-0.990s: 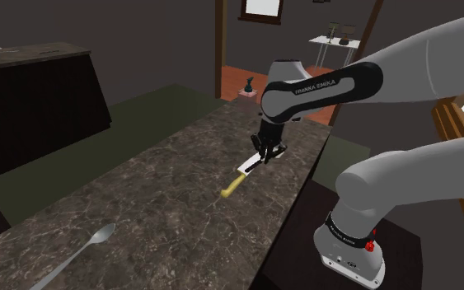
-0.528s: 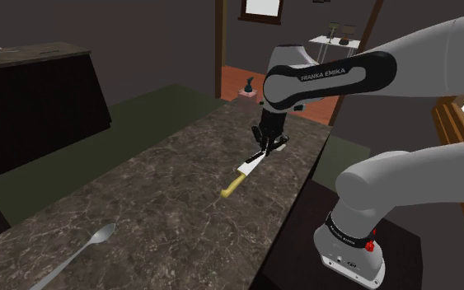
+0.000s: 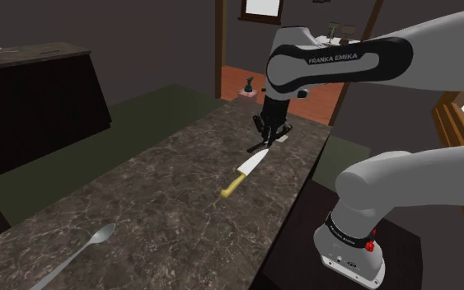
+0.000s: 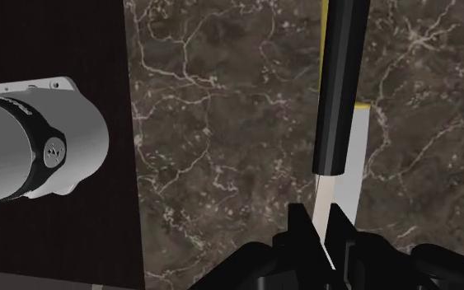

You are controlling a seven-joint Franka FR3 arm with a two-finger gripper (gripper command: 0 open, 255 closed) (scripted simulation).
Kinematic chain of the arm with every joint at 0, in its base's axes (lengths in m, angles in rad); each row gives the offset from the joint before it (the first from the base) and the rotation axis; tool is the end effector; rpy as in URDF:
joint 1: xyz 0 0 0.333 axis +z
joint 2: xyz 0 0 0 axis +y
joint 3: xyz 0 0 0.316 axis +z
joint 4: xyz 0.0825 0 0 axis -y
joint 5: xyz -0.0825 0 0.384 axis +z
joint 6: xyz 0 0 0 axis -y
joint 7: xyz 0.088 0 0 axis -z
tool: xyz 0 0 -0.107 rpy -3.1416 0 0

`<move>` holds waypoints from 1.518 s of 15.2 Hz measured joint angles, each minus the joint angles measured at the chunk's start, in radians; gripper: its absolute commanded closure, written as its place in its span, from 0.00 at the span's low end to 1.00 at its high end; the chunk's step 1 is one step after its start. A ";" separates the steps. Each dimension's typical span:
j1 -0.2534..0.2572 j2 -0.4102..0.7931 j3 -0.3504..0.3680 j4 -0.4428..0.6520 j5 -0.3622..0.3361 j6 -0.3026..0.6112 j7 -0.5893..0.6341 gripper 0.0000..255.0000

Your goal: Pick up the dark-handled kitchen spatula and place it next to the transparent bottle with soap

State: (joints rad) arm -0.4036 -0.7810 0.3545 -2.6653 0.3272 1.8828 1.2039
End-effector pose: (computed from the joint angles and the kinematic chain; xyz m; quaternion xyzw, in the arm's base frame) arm 0.3248 0.0075 0.4522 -0.7451 0.6661 0.0245 0.0222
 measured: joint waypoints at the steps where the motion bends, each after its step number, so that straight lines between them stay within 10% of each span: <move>1: -0.001 -0.002 -0.003 0.013 -0.003 -0.014 0.001 1.00; 23: -0.025 0.005 -0.064 0.311 -0.063 -0.305 0.030 1.00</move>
State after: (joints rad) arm -0.4285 -0.7757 0.2903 -2.3546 0.2644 1.5780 1.2337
